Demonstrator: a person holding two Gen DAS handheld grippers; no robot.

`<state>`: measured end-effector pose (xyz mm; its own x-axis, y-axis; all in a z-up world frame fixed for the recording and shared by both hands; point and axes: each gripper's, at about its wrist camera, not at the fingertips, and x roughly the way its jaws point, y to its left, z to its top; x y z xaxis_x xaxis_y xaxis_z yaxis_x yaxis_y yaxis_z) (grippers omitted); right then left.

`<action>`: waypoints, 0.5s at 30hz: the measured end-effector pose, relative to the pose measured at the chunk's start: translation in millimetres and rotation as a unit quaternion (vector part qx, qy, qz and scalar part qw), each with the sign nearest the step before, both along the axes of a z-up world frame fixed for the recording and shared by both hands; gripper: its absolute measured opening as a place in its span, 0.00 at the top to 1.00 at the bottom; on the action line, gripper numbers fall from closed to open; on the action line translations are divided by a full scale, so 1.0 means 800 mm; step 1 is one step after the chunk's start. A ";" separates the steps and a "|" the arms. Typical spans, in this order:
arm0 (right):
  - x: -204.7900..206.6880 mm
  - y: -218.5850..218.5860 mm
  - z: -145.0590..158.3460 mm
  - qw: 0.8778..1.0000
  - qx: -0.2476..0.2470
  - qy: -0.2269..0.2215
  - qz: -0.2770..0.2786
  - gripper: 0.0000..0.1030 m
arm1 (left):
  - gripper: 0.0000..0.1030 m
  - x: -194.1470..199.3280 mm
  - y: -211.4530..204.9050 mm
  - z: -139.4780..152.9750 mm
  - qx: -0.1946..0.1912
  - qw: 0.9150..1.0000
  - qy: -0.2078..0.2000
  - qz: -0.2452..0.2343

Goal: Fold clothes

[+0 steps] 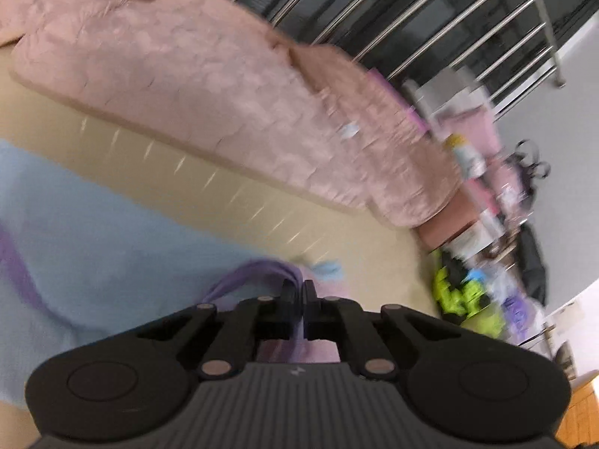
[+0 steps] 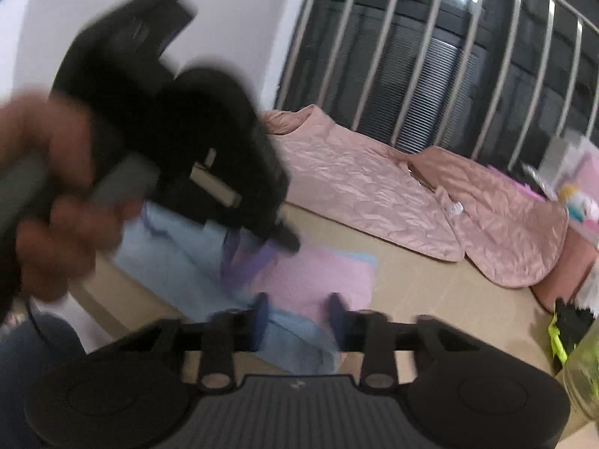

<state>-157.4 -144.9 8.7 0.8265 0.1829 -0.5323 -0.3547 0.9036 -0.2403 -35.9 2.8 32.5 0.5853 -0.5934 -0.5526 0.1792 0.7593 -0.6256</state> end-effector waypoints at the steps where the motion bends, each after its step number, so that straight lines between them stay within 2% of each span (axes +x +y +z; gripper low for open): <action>1: 0.001 -0.003 0.000 1.000 0.005 0.002 0.000 0.99 | 0.97 0.001 0.002 0.003 -0.002 1.000 -0.001 0.001; 3: 0.001 -0.011 0.003 1.000 0.029 0.003 0.001 0.99 | 0.97 0.002 0.007 0.003 0.008 1.000 0.003 0.005; 5: 0.003 -0.017 0.002 0.999 0.035 0.012 0.003 0.99 | 0.90 0.002 0.012 -0.006 0.030 0.999 0.019 0.019; 7: 0.002 -0.022 0.002 0.999 0.042 0.023 0.006 0.99 | 0.69 -0.004 0.020 -0.014 0.038 0.998 0.033 0.034; 9: -0.005 -0.026 0.009 0.998 0.050 0.022 0.010 0.98 | 0.66 -0.021 0.028 -0.011 0.022 0.999 0.016 0.027; 11: -0.011 -0.032 0.016 0.998 0.054 0.005 0.017 0.88 | 0.61 -0.041 0.030 -0.003 0.022 1.000 -0.017 0.003; 13: -0.012 -0.034 0.018 0.999 0.049 -0.004 0.021 0.79 | 0.52 -0.057 0.021 0.002 0.041 0.998 -0.040 -0.027; 15: -0.007 -0.032 0.012 0.999 0.041 0.000 0.023 0.79 | 0.46 -0.066 0.009 0.001 0.064 0.995 -0.055 -0.047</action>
<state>-162.9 -170.8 18.4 0.8160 0.2633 -0.5145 -0.3964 0.9028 -0.1666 -88.9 10.1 33.0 0.5910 -0.5772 -0.5635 0.3152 0.8083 -0.4974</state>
